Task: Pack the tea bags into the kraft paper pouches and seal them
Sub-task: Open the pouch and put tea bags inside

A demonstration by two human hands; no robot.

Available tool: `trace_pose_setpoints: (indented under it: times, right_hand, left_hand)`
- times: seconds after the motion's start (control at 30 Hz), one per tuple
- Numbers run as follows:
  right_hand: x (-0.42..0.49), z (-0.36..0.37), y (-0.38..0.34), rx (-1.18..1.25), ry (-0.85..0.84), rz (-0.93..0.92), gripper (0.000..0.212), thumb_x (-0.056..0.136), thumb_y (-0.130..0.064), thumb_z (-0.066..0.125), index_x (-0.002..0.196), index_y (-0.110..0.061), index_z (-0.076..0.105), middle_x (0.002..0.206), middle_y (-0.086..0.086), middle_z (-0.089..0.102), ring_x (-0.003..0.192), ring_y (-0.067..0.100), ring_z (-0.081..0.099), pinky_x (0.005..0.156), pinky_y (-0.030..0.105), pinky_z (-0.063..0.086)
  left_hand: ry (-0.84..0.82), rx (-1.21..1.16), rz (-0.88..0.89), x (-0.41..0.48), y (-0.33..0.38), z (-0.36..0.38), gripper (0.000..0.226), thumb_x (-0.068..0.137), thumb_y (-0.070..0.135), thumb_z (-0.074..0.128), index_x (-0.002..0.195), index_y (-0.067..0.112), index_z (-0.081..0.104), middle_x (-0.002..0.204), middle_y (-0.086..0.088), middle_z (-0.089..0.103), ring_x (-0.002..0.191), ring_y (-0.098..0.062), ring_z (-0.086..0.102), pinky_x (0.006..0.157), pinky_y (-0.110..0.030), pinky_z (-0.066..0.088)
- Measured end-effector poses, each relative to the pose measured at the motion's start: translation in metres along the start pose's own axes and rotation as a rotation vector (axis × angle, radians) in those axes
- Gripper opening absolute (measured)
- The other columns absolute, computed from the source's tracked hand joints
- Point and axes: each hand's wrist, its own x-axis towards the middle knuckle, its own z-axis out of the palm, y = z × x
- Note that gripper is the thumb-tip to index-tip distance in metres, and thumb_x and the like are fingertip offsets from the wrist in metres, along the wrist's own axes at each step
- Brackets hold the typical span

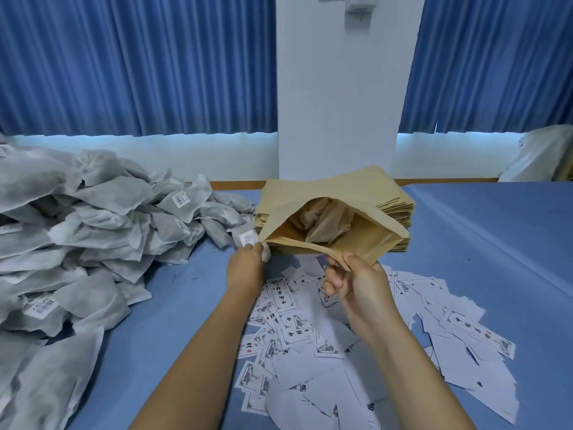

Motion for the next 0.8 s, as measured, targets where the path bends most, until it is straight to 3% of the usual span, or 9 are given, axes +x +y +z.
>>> trace_pose_setpoints:
  times: [0.07, 0.17, 0.27, 0.4, 0.47, 0.57, 0.63, 0.7, 0.8]
  right_hand:
    - [0.001, -0.002, -0.001, 0.005, 0.012, 0.004, 0.027, 0.099, -0.001, 0.030, 0.079, -0.004, 0.048, 0.059, 0.004, 0.054, 0.040, 0.011, 0.034, 0.038, 0.023, 0.035]
    - [0.003, -0.006, -0.003, 0.026, 0.025, 0.005, 0.029, 0.100, -0.001, 0.030, 0.076, -0.005, 0.048, 0.059, 0.004, 0.054, 0.040, 0.011, 0.034, 0.037, 0.023, 0.034]
    - [0.003, -0.006, -0.004, 0.040, 0.038, 0.005, 0.034, 0.100, -0.001, 0.029, 0.072, -0.005, 0.047, 0.058, 0.005, 0.051, 0.040, 0.011, 0.034, 0.038, 0.023, 0.034]
    - [0.002, -0.004, -0.003, 0.047, 0.032, 0.004, 0.033, 0.100, -0.001, 0.028, 0.074, -0.005, 0.048, 0.057, 0.005, 0.052, 0.039, 0.011, 0.035, 0.038, 0.023, 0.034]
    - [0.002, -0.004, -0.002, 0.033, 0.033, 0.002, 0.031, 0.099, -0.001, 0.028, 0.076, -0.005, 0.048, 0.057, 0.004, 0.054, 0.039, 0.011, 0.035, 0.038, 0.022, 0.034]
    - [0.002, -0.006, 0.000, 0.013, 0.042, 0.003, 0.030, 0.099, -0.001, 0.029, 0.077, -0.004, 0.049, 0.056, 0.004, 0.054, 0.039, 0.011, 0.035, 0.038, 0.023, 0.034]
    - [0.002, -0.007, 0.000, 0.014, 0.053, 0.006, 0.029, 0.099, -0.002, 0.029, 0.078, -0.004, 0.048, 0.055, 0.004, 0.054, 0.039, 0.011, 0.035, 0.038, 0.023, 0.034]
    - [0.003, -0.008, 0.001, 0.010, 0.071, 0.004, 0.028, 0.099, -0.001, 0.029, 0.079, -0.004, 0.048, 0.057, 0.006, 0.054, 0.040, 0.012, 0.035, 0.038, 0.024, 0.034]
    - [0.004, -0.006, 0.004, -0.021, 0.115, 0.009, 0.017, 0.100, -0.002, 0.030, 0.094, -0.004, 0.046, 0.063, 0.009, 0.052, 0.041, 0.013, 0.036, 0.039, 0.025, 0.036]
  left_hand:
    - [0.037, -0.035, -0.063, -0.003, 0.005, -0.002, 0.022, 0.094, 0.012, 0.047, 0.112, 0.008, 0.057, 0.110, -0.014, 0.062, 0.095, -0.032, 0.060, 0.075, -0.037, 0.046]
    - [0.291, -0.424, -0.259, -0.015, 0.004, -0.011, 0.006, 0.090, 0.011, 0.049, 0.086, 0.008, 0.052, 0.077, -0.010, 0.057, 0.064, -0.027, 0.051, 0.051, -0.035, 0.035]
    - [0.560, -0.491, -0.320, -0.023, -0.003, -0.026, 0.013, 0.096, 0.018, 0.042, 0.085, 0.012, 0.040, 0.069, -0.003, 0.044, 0.063, -0.027, 0.040, 0.055, -0.033, 0.026]
    - [0.156, -0.353, -0.011, -0.035, 0.000, -0.028, 0.018, 0.092, 0.022, 0.053, 0.082, 0.018, 0.038, 0.069, 0.004, 0.044, 0.065, -0.023, 0.046, 0.049, -0.029, 0.024]
    - [0.012, -0.178, 0.163, -0.047, 0.005, -0.023, 0.022, 0.090, 0.028, 0.057, 0.082, 0.017, 0.041, 0.081, 0.003, 0.039, 0.075, -0.020, 0.044, 0.049, -0.025, 0.021]
    - [0.050, 0.062, 0.188, -0.057, 0.008, -0.024, 0.020, 0.092, 0.034, 0.054, 0.102, 0.017, 0.059, 0.112, 0.000, 0.045, 0.110, -0.023, 0.040, 0.077, -0.030, 0.036]
    - [0.284, -0.208, 0.072, -0.062, 0.015, -0.037, 0.013, 0.093, 0.023, 0.051, 0.102, 0.018, 0.060, 0.110, 0.002, 0.053, 0.111, -0.023, 0.044, 0.088, -0.035, 0.036]
    - [0.552, -0.733, -0.096, -0.069, 0.023, -0.066, 0.014, 0.092, 0.014, 0.047, 0.081, 0.022, 0.047, 0.079, 0.007, 0.049, 0.078, -0.014, 0.048, 0.065, -0.029, 0.034]
    - [0.924, -1.024, 0.079, -0.090, 0.040, -0.112, 0.005, 0.089, 0.018, 0.041, 0.085, 0.022, 0.040, 0.079, 0.017, 0.050, 0.071, 0.004, 0.047, 0.063, -0.018, 0.036]
